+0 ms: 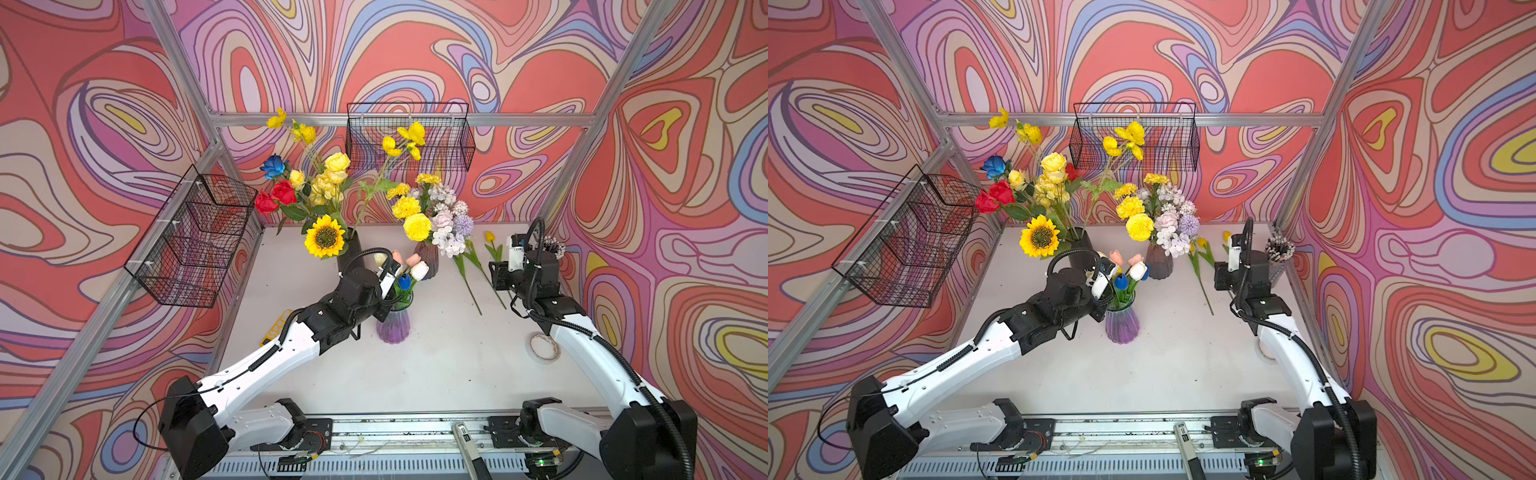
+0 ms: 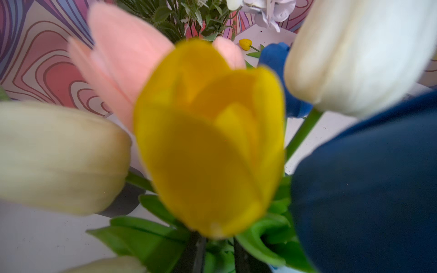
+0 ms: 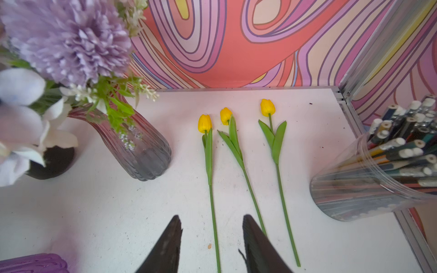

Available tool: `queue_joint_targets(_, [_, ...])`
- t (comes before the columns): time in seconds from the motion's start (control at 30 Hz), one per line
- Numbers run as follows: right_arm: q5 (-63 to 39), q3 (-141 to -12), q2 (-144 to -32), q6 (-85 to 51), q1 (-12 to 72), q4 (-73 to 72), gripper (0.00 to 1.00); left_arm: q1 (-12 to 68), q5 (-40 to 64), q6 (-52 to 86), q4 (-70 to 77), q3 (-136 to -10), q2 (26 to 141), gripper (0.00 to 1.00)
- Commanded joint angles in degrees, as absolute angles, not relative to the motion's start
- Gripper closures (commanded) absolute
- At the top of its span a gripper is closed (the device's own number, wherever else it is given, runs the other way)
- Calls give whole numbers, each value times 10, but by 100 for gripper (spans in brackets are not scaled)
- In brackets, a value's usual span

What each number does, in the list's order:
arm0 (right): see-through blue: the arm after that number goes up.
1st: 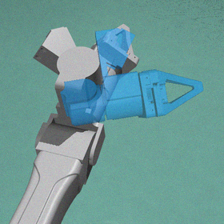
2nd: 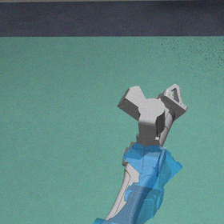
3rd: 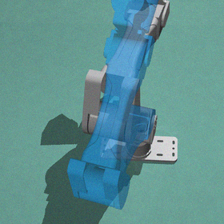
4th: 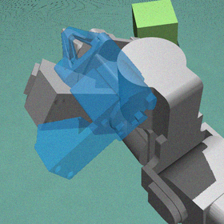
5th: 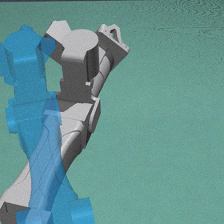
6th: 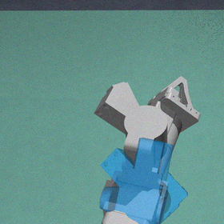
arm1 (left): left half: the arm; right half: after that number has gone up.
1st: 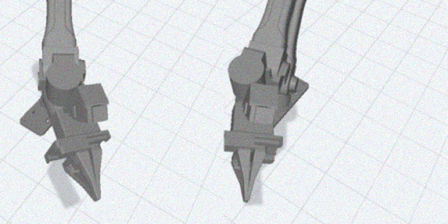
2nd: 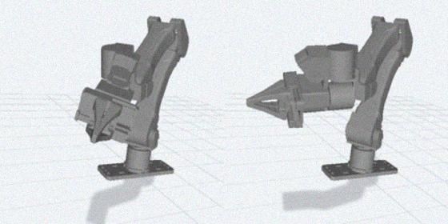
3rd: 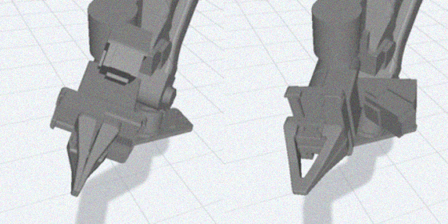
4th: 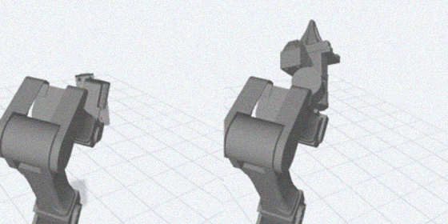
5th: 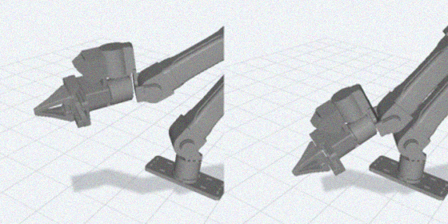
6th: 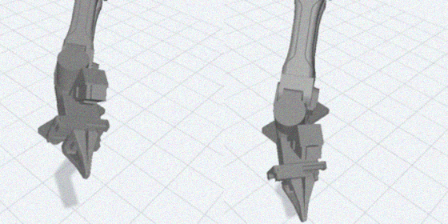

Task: Pick out yellow flowers from the vase
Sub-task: Pick up the flower from the vase.

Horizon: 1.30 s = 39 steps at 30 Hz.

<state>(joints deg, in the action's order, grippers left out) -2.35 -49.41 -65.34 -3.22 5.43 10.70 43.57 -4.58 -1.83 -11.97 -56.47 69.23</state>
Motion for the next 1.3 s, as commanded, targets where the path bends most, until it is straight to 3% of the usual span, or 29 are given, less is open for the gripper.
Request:
queue_joint_targets(0.0, [-18,-485,-635,-19,53,99,56,439,-47,-13,-106,-583,702,82])
queue_joint_targets(0.43, [-22,-471,-617,-13,53,99,56,439,-42,-10,-102,-587,682,97])
queue_joint_targets(1.27, [-41,-481,-616,-8,53,94,56,439,-29,-11,-125,-627,646,100])
